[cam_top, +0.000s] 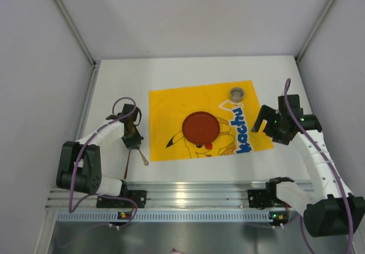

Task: Set the dinner table for one person

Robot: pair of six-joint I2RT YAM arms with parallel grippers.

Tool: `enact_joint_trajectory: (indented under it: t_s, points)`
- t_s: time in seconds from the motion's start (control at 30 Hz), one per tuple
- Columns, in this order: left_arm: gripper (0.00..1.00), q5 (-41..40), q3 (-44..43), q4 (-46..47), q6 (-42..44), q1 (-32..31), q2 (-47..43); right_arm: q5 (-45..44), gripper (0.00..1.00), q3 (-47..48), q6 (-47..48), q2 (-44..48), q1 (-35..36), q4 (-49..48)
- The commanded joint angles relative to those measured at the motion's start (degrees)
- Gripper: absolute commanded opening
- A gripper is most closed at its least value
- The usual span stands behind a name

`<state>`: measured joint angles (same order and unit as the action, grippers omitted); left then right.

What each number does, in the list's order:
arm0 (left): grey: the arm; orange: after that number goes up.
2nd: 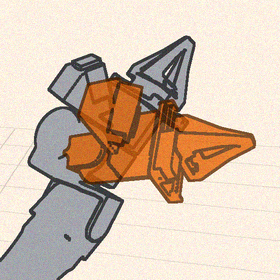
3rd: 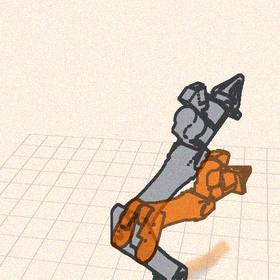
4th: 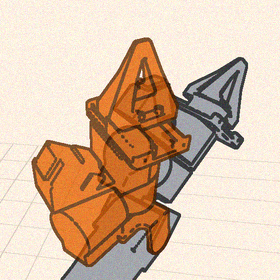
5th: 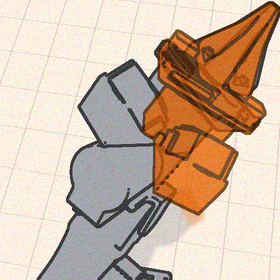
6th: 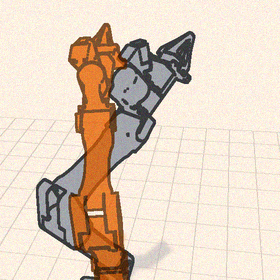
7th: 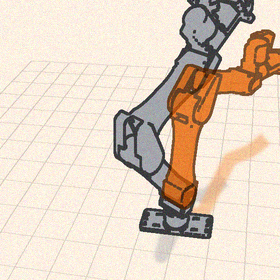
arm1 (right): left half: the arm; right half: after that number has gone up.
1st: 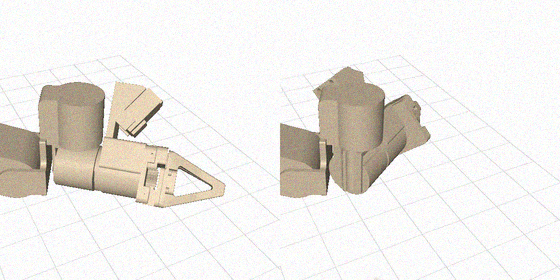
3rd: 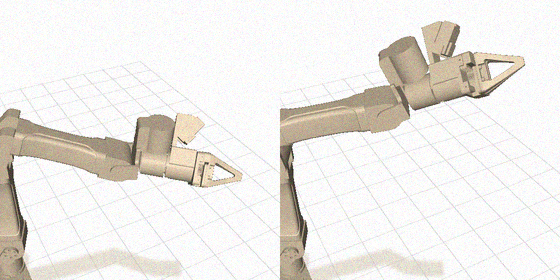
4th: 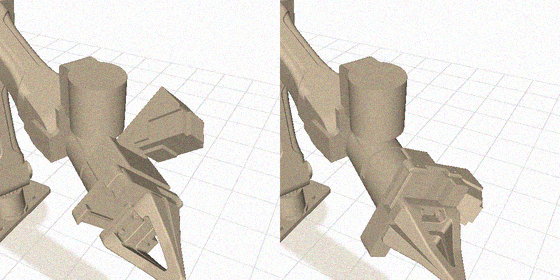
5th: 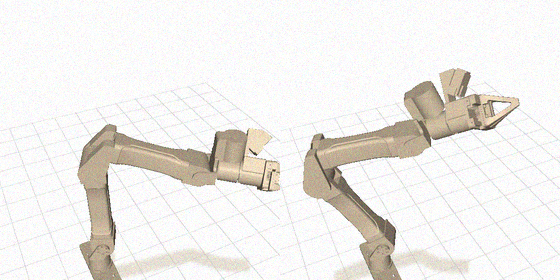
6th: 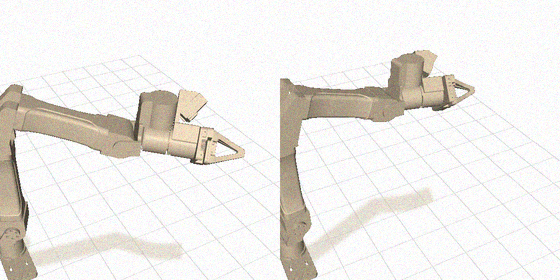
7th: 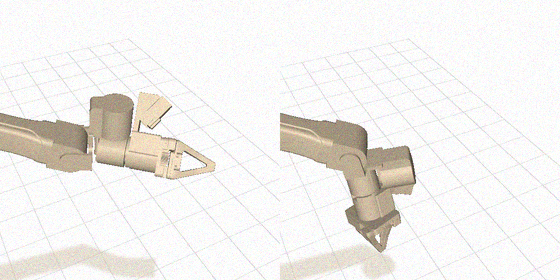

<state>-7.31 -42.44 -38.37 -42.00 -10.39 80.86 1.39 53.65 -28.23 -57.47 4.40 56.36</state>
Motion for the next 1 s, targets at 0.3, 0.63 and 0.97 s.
enact_joint_trajectory:
  t_s: [0.3, 0.63, 0.97]
  points:
    - [0.00, 6.2, -32.2, -2.6, 5.6, -7.2, 0.7, 34.2, 1.00, 4.2, -2.8, -3.2, 7.5, -19.6]
    - [0.00, 16.2, -50.0, 3.7, -0.6, -22.1, 14.5, 38.6, 0.96, 10.3, -14.0, -14.9, 19.2, -42.7]
    - [0.00, 18.2, -58.2, 4.2, -2.1, -25.1, 18.3, 33.6, 0.81, 13.1, -13.1, -23.3, 24.9, -43.3]
